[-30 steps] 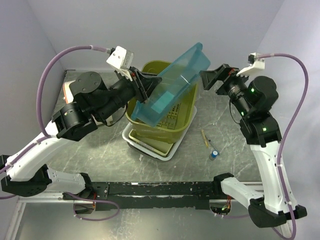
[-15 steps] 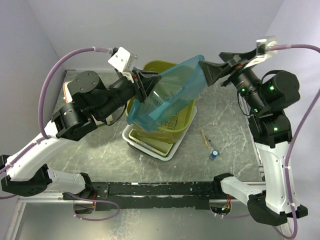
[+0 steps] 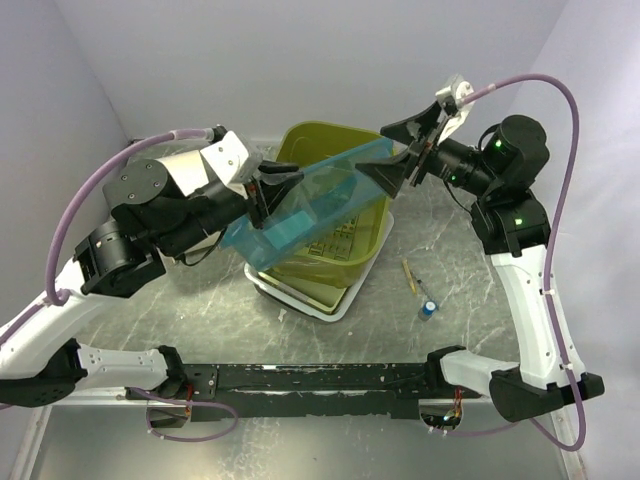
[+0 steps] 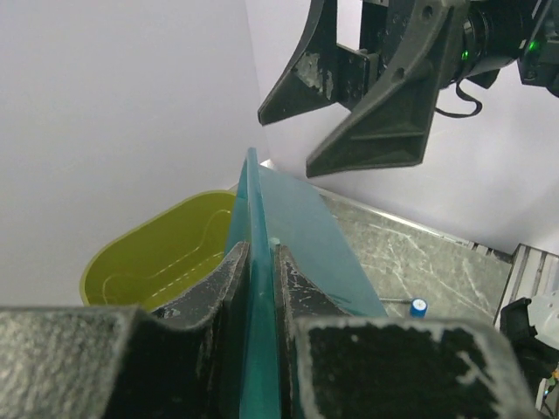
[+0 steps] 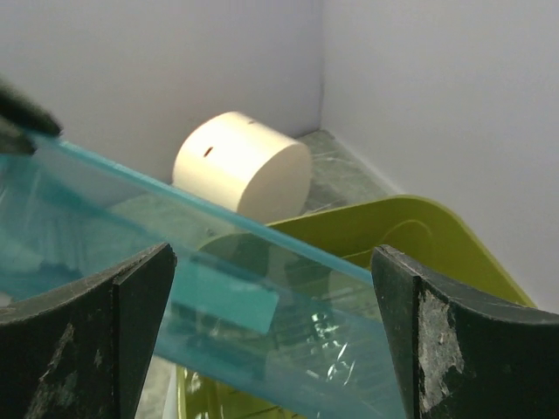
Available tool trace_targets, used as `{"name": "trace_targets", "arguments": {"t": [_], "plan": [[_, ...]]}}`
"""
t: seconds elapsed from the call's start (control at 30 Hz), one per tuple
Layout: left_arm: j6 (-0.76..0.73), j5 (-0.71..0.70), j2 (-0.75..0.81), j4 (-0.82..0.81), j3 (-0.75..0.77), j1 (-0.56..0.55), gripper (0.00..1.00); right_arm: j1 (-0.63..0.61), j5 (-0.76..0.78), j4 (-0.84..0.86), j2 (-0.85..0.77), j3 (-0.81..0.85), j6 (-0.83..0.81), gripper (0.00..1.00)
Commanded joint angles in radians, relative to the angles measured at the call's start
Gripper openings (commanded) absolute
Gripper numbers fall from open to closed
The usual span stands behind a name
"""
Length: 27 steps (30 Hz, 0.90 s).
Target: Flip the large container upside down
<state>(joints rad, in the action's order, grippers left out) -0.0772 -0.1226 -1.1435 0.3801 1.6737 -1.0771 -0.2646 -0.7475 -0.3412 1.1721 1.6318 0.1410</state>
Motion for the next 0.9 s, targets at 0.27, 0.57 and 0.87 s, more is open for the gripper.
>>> {"name": "trace_targets", "arguments": {"t": [0.27, 0.57, 0.87], "plan": [[-0.103, 0.195, -0.065, 0.149, 0.105, 0.0, 0.07, 0.002, -0.361, -0.182, 0.058, 0.119, -0.349, 1.0], [-0.1, 0.284, -0.091, 0.213, 0.127, 0.0, 0.07, 0.0, -0.572, -0.521, 0.2, 0.231, -0.611, 1.0], [-0.127, 0.288, -0.122, 0.253, 0.174, 0.0, 0.07, -0.08, -0.523, -0.72, 0.27, 0.244, -0.746, 0.87]]}}
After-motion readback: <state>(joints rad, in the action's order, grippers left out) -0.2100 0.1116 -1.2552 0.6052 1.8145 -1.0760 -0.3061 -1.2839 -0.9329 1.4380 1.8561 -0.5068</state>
